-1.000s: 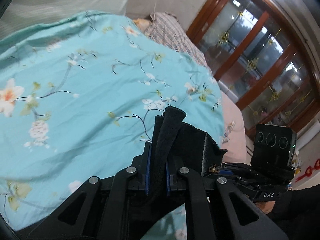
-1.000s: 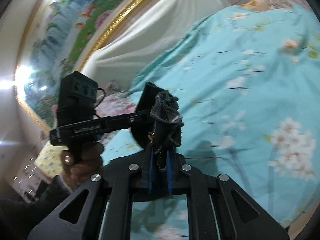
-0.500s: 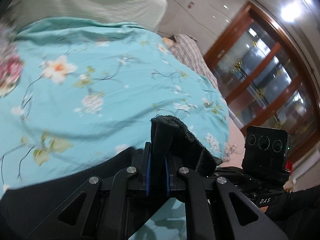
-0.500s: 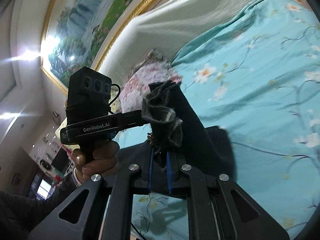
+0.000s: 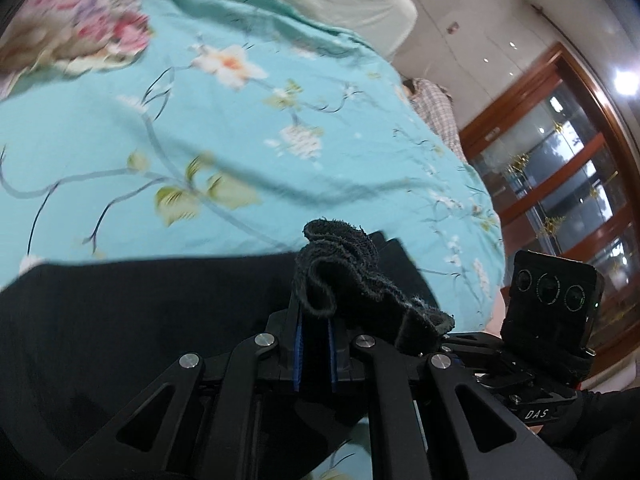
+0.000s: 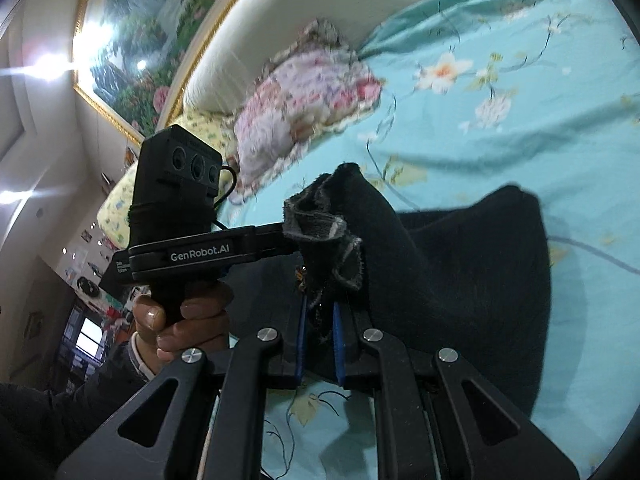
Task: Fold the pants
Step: 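Lift the cuff with both tools and fold it over the pants, then open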
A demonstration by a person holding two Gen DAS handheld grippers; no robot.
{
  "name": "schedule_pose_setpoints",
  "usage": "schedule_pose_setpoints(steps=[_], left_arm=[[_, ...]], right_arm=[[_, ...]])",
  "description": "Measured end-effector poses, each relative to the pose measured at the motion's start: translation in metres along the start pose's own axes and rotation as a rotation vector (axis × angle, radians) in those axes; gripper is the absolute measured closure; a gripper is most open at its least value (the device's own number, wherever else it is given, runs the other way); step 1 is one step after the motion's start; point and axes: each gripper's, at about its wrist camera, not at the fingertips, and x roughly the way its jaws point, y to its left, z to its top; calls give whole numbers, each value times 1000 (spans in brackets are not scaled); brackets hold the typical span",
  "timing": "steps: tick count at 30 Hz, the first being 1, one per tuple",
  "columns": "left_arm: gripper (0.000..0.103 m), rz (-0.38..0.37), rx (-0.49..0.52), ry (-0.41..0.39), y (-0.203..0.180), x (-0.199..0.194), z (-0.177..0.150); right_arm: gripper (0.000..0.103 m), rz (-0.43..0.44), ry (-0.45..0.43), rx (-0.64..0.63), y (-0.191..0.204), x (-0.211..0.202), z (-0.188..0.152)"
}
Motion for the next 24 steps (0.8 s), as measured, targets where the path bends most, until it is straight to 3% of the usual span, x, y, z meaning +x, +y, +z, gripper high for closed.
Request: schedule_pose_setpoints(steps=[11, 16, 20, 24], left_arm=[[95, 95, -75, -16, 15, -5, -20], [87, 139, -101, -37, 18, -11, -24], [85, 163, -135, -58, 23, -20, -28], [78, 192, -176, -98, 28, -38, -39]], right_arm=[[87, -31, 90, -7, -3, 24, -9], [85, -37, 101, -18, -2, 25, -10], [66, -23, 110, -36, 5, 26, -11], [65, -44, 119, -102, 19, 27, -12]])
